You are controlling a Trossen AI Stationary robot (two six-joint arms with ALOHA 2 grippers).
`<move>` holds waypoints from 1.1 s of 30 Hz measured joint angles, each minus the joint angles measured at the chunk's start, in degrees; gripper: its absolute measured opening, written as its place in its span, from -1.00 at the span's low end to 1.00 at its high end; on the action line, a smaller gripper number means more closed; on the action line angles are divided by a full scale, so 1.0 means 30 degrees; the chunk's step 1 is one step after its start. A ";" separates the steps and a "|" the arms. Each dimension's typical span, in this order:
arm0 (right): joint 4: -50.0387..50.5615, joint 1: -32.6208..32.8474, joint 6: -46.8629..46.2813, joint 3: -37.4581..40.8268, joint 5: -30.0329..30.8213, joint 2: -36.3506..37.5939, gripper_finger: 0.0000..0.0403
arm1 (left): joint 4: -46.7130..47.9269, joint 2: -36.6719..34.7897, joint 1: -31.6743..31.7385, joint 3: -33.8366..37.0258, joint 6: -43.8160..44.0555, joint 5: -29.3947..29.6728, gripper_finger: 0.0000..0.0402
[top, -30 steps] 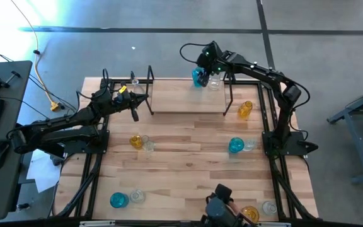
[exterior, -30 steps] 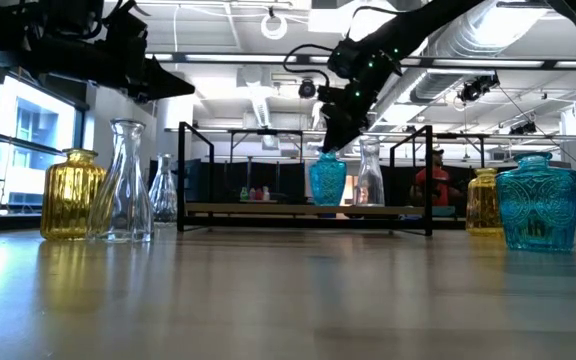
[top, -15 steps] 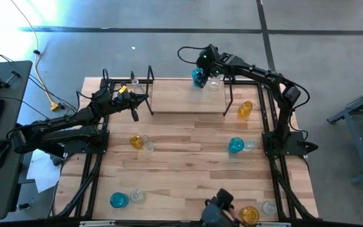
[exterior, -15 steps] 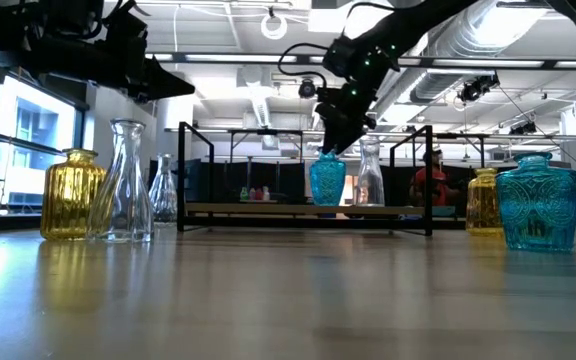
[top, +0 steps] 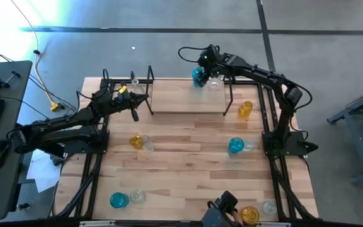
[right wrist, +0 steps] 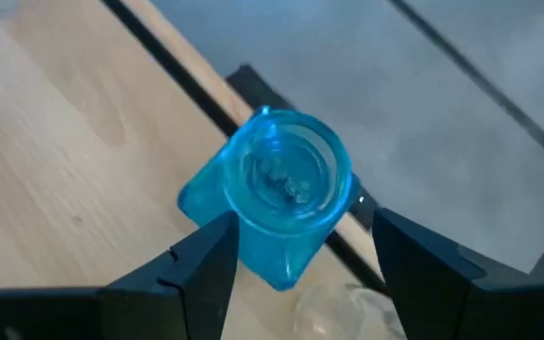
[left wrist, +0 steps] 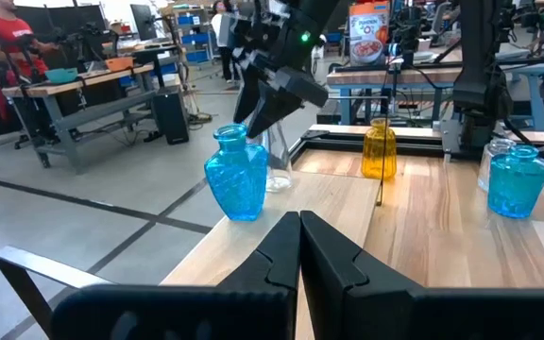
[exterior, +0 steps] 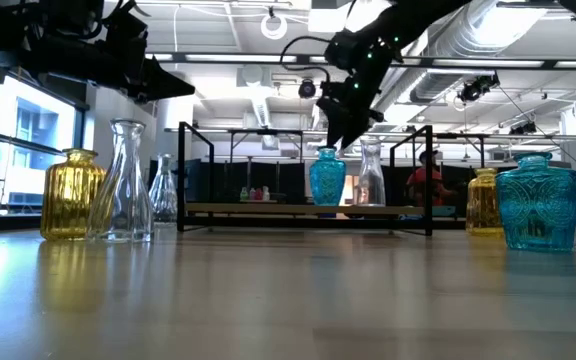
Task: Sort vases onto shelf
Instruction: Put the blue vase on the shelf
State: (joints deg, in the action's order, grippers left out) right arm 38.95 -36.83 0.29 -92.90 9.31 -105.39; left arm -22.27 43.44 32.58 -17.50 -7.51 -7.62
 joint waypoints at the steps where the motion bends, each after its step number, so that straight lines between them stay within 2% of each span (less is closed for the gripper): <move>1: -0.0006 0.0042 0.0018 0.0000 0.0075 0.0200 0.12 | -0.0002 -0.0003 0.0000 0.0000 -0.0007 0.0004 -1.00; 8: -0.1006 0.0801 0.1233 -0.0007 -0.0011 0.1307 0.12 | -0.0013 -0.0007 0.0000 0.0000 -0.0015 -0.0076 -1.00; 11: -0.1840 0.1460 0.2207 -0.0007 -0.0542 0.1269 0.06 | -0.0101 -0.0007 0.0000 0.0000 -0.0015 -0.0073 -1.00; 14: -0.2596 0.2022 0.3025 -0.0015 -0.0611 0.1104 -0.15 | -0.0136 -0.0007 0.0000 0.0000 -0.0026 -0.0074 -1.00; 20: -0.2659 0.1850 0.3424 -0.0852 -0.0604 0.1008 -0.80 | -0.0541 0.0000 0.0000 -0.0007 -0.0066 -0.0073 -1.00; 22: -0.2339 0.1645 0.3710 -0.1369 -0.0599 0.1008 -0.95 | -0.0595 0.0000 0.0000 -0.0007 -0.0072 -0.0073 -1.00; 25: -0.1572 0.1466 0.3851 -0.2363 -0.0821 0.0687 -0.91 | -0.0697 0.0000 0.0007 -0.0007 -0.0307 -0.0073 -1.00; 29: 0.1034 0.1367 0.4149 -0.4077 -0.0955 -0.0670 -0.90 | -0.0691 0.0000 0.0007 -0.0007 -0.0432 -0.0066 -1.00; 33: 0.3188 0.1280 0.4596 -0.5806 0.0089 -0.1887 -0.97 | -0.0676 0.0000 0.0007 -0.0007 -0.0436 -0.0066 -1.00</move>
State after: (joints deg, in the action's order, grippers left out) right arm 48.51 -32.99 14.08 -110.32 9.58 -111.05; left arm -24.29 43.44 32.60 -17.52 -8.81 -7.81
